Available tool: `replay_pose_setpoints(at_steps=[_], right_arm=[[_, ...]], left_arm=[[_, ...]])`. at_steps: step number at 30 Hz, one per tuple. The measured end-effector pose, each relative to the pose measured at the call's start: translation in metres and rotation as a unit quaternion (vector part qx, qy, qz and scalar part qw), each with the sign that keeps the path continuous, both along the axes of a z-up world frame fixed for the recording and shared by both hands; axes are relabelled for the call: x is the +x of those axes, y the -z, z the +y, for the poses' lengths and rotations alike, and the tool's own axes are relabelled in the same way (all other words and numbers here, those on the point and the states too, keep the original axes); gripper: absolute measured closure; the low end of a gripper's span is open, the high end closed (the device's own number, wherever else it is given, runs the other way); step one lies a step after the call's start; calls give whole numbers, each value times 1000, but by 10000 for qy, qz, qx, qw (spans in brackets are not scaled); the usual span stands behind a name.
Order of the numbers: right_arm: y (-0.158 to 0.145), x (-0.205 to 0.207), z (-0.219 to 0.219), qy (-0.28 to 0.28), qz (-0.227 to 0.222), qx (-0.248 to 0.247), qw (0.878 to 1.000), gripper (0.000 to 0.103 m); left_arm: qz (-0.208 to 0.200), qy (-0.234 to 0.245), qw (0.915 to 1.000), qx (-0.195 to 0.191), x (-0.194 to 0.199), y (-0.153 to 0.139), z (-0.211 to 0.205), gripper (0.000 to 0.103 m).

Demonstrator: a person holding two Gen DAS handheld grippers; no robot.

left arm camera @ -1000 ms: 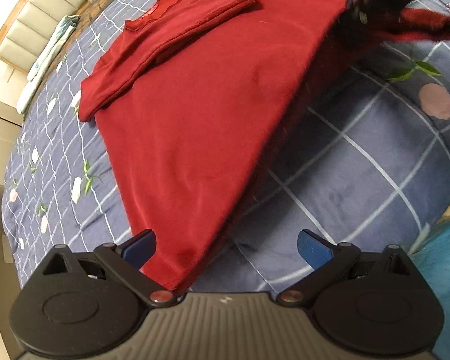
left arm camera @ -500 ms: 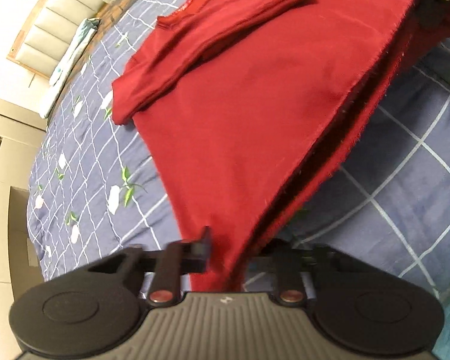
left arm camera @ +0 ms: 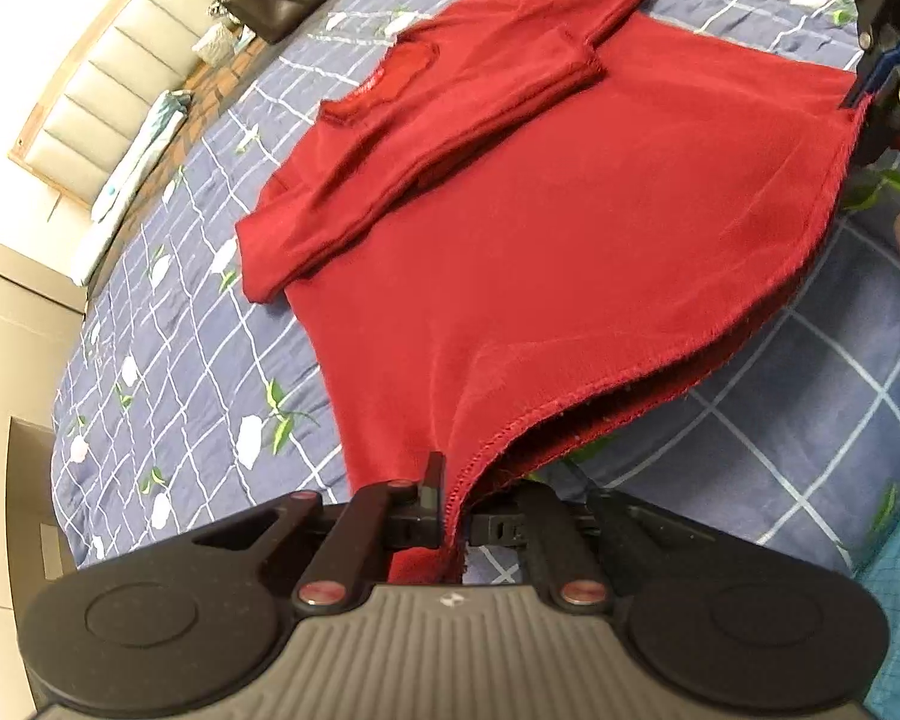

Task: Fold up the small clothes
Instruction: 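Lift the hem with both grippers and fold it over the collar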

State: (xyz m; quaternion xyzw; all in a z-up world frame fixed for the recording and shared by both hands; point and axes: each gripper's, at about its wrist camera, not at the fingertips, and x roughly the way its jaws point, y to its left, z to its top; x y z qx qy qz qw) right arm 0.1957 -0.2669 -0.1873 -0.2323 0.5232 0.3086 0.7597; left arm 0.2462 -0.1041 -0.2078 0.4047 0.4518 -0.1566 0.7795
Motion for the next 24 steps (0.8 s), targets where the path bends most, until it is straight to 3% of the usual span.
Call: replay_pose_setpoints(at_steps=[5, 11, 16, 24], right_arm=[[-10, -15, 9, -265, -131, -165, 9994, 98], [-14, -24, 14, -173, -84, -224, 9996, 98], [-16, -33, 11, 108, 194, -176, 9996, 98], [-14, -47, 4, 809, 694, 67, 9943, 98]], left_arm=[[-218, 198, 9995, 129, -19, -9, 2, 100], [-175, 295, 9994, 96, -46, -16, 11, 100], [54, 380, 9992, -97, -87, -24, 21, 100], [597, 64, 9970, -498, -141, -22, 38, 100]])
